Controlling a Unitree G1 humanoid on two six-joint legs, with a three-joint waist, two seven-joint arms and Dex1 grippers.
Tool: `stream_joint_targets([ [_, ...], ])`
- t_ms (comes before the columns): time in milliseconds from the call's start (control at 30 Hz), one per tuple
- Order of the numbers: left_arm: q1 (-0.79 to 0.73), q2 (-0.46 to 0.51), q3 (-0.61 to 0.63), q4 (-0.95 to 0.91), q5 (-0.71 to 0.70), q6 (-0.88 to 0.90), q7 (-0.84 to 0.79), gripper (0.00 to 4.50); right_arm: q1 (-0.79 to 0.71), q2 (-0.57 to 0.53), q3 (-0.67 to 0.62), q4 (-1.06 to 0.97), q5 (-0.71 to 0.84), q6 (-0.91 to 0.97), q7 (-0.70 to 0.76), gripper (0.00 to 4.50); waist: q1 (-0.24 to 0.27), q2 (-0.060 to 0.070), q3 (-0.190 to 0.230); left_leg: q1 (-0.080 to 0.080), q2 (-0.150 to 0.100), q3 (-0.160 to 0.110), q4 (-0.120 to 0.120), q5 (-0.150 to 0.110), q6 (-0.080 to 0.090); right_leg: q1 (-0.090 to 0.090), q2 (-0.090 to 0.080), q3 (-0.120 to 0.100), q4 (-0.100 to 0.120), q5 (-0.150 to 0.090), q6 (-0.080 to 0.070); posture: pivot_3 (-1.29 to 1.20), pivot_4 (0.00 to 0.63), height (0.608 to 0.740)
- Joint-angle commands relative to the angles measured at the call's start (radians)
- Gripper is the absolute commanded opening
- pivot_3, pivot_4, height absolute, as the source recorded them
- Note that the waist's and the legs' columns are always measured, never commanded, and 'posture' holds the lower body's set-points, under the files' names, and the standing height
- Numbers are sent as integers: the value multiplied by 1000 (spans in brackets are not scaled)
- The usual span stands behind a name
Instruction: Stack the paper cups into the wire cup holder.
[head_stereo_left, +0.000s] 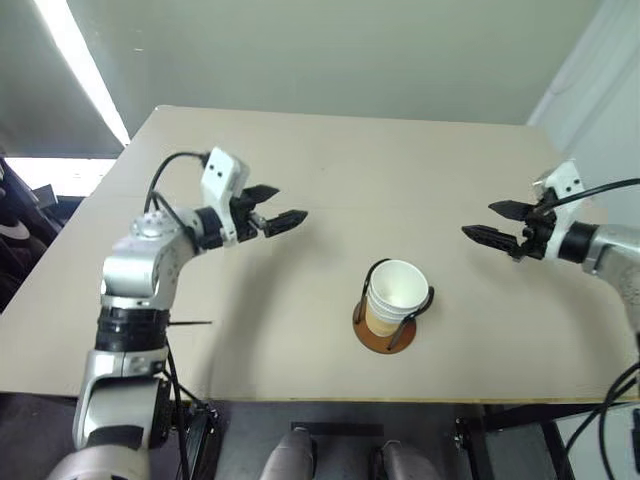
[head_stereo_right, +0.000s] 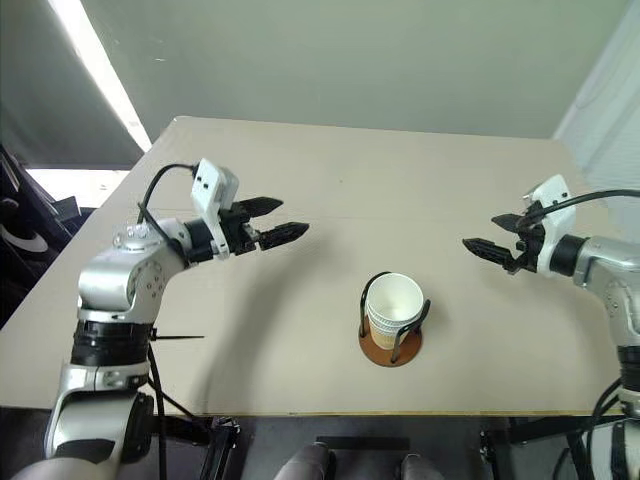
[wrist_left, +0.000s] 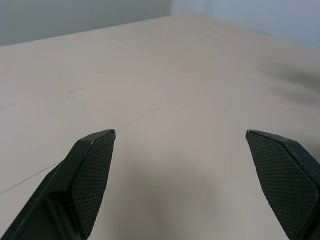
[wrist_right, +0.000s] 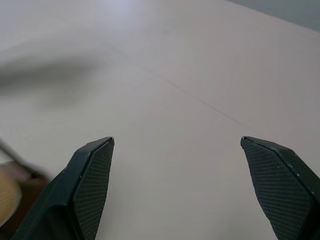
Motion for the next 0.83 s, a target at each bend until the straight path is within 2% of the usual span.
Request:
stream_joint_targets([
  [33, 22, 4, 113, 59, 43, -50, 172, 4476, -7, 45, -68, 97, -73, -98, -134, 4155, -2, 0, 0, 2, 0, 0, -1, 0, 0, 2, 0, 0, 0, 0, -1, 0, 150, 740],
  [333, 90, 3, 172, 111, 49, -146, 243, 4476, -34, 127, -102, 378, -221, -318, -373, 4155, 1, 0, 0, 8, 0, 1, -9, 1, -2, 4, 0, 1, -1, 0, -5, 0, 150, 740],
  [467, 105, -11, 197, 153, 46, -213, 267, 4476, -67, 173, -149, 503, -229, -410, -481, 4155, -1, 1, 0, 9, 0, 2, -14, 3, -5, 2, -1, 2, -1, 0, -7, 0, 150, 740],
  [833, 123, -42, 224, 224, 48, -318, 346, 4476, -97, 238, -213, 719, -230, -650, -607, 4155, -1, 1, 0, 9, 0, 3, -18, 3, -6, -1, -1, 2, -1, -1, -10, 0, 150, 740],
])
